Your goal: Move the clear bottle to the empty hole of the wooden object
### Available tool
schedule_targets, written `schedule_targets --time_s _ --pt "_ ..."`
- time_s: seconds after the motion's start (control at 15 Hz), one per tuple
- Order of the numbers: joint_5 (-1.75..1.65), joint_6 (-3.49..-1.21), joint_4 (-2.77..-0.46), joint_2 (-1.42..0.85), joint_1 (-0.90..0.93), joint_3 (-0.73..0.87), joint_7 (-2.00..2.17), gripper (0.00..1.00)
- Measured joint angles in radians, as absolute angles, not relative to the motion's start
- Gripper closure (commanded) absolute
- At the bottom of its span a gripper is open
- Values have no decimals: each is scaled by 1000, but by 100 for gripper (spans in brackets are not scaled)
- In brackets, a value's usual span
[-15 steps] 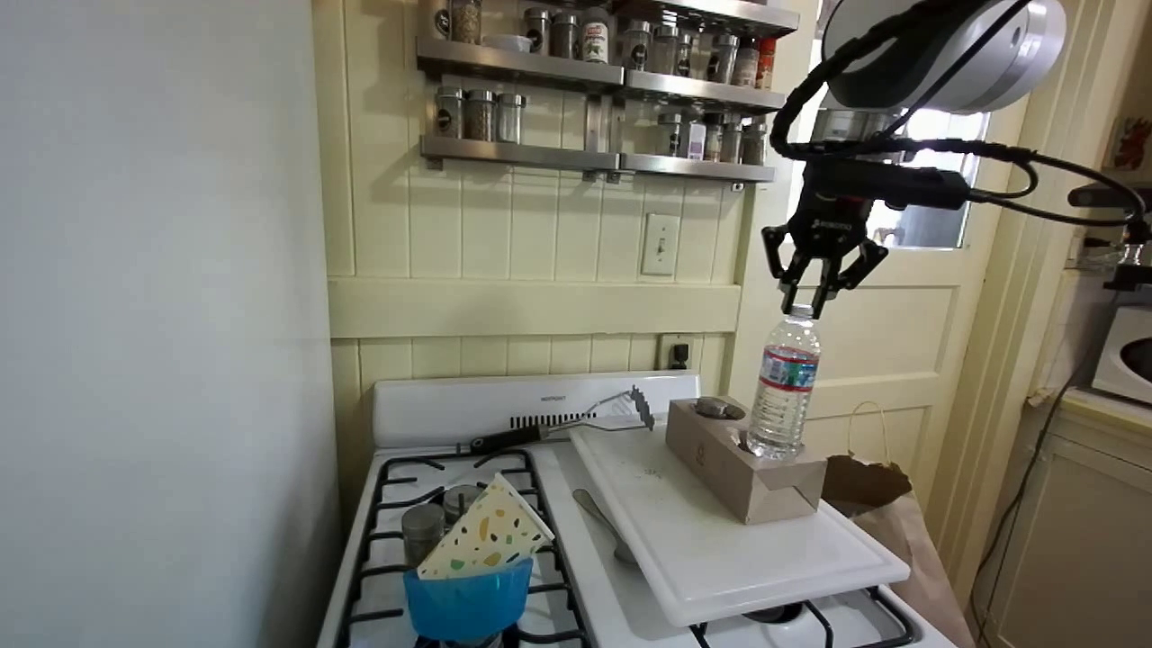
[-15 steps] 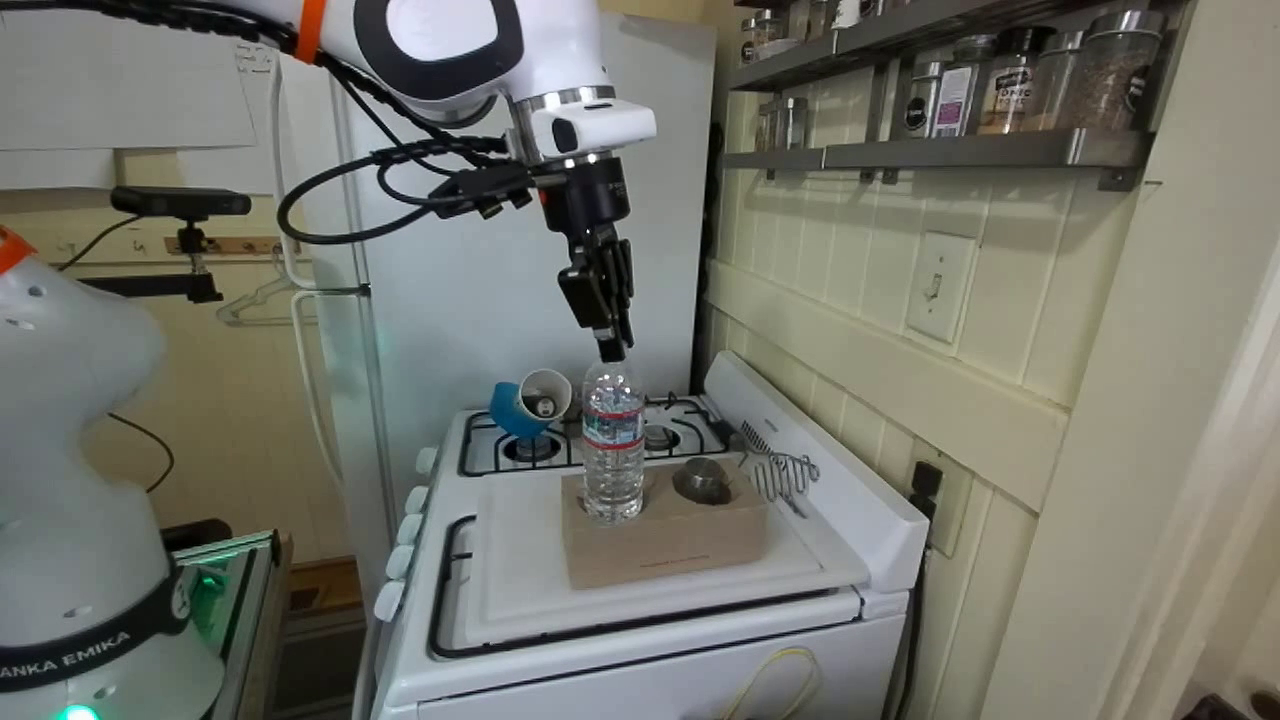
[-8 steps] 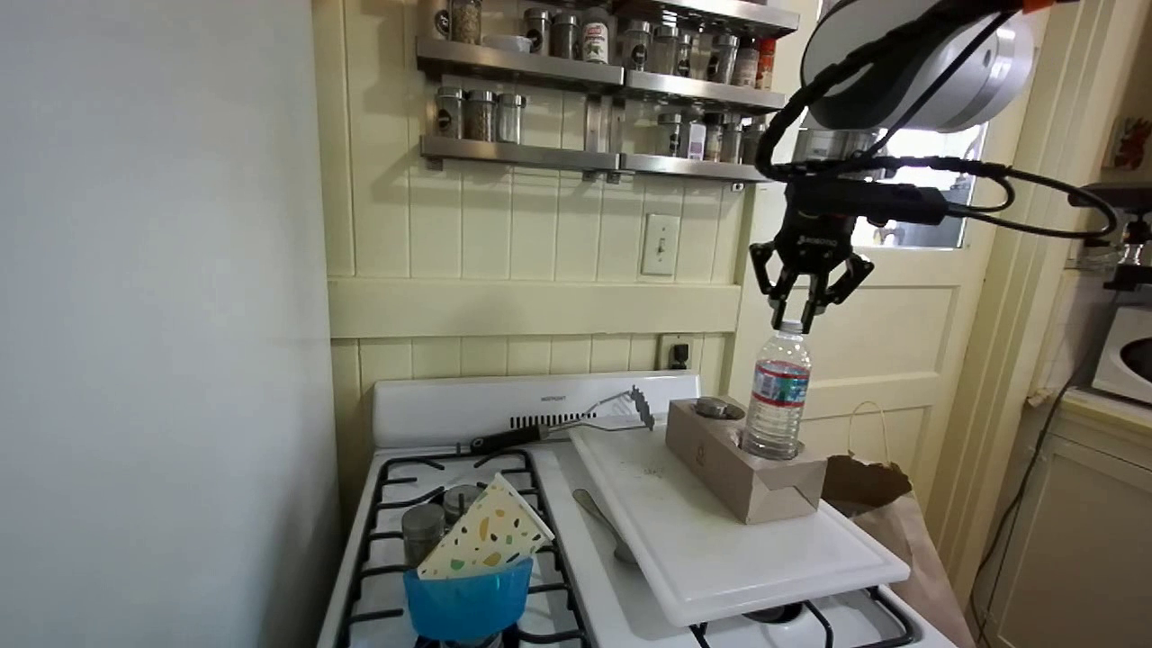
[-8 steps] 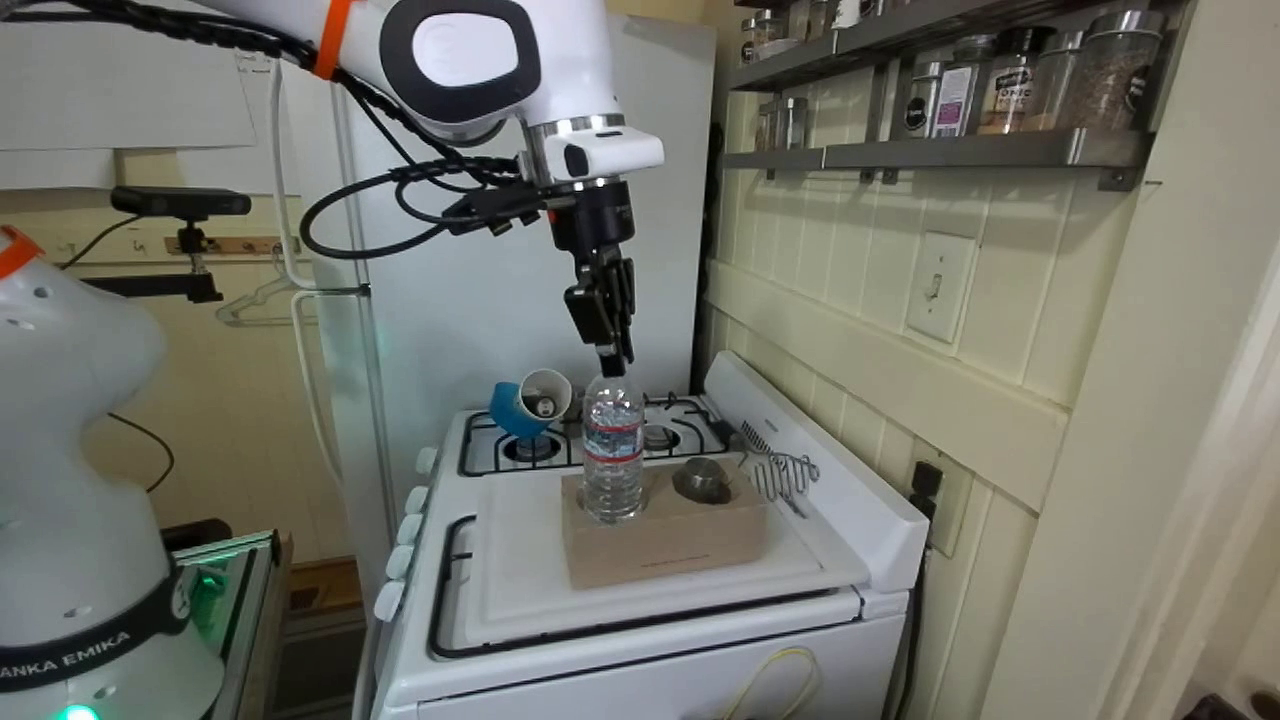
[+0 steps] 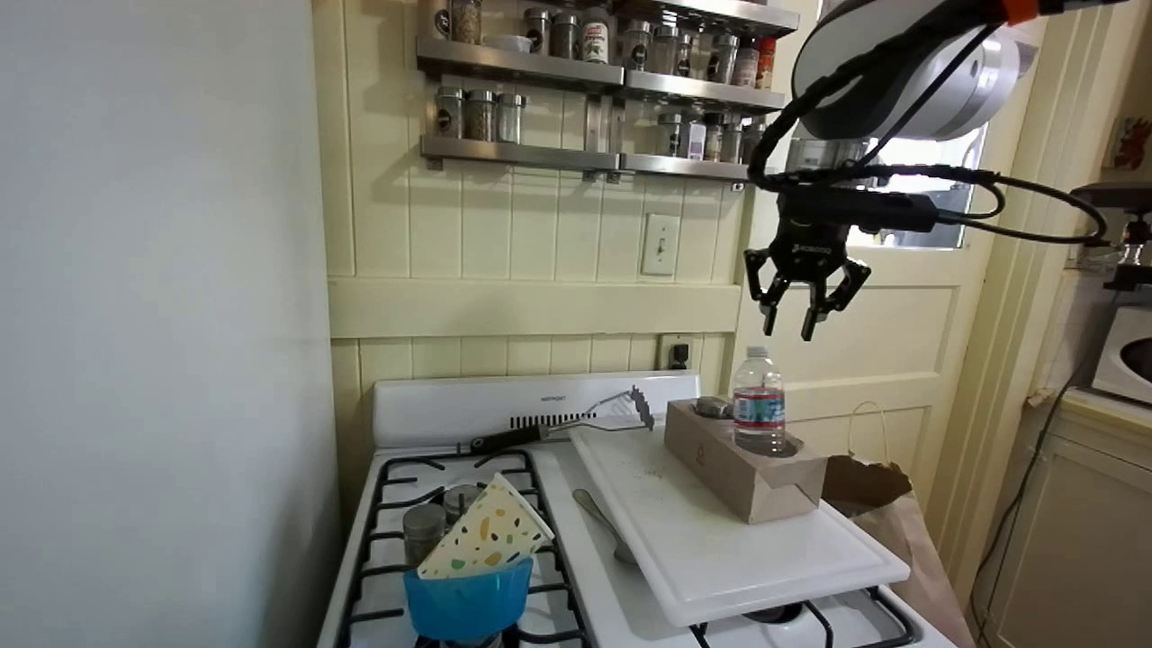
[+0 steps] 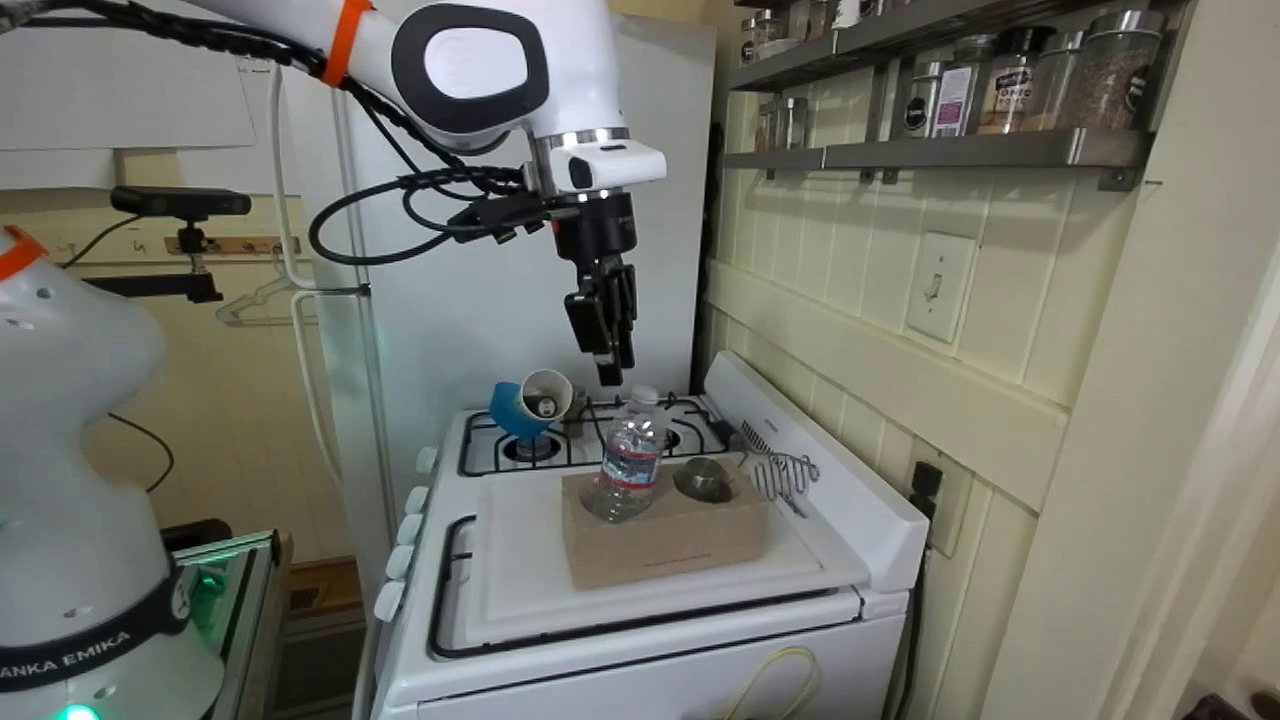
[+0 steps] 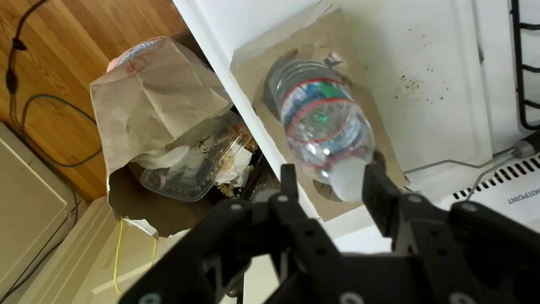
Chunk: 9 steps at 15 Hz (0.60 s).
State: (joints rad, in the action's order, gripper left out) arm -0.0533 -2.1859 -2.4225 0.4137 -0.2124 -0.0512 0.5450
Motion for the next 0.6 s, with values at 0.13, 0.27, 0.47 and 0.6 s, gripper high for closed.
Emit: schedule_targets --time_s 0.13,0.27,0.47,0.6 --pt "-53 -2186 -2416 417 -212 -51 548 7" --pt "-53 -2186 -2408 423 -212 -51 550 0" --pt "-51 -2182 -2396 452 -208 -47 547 0" --pt "-39 -2144 -2385 483 -194 -36 495 0"
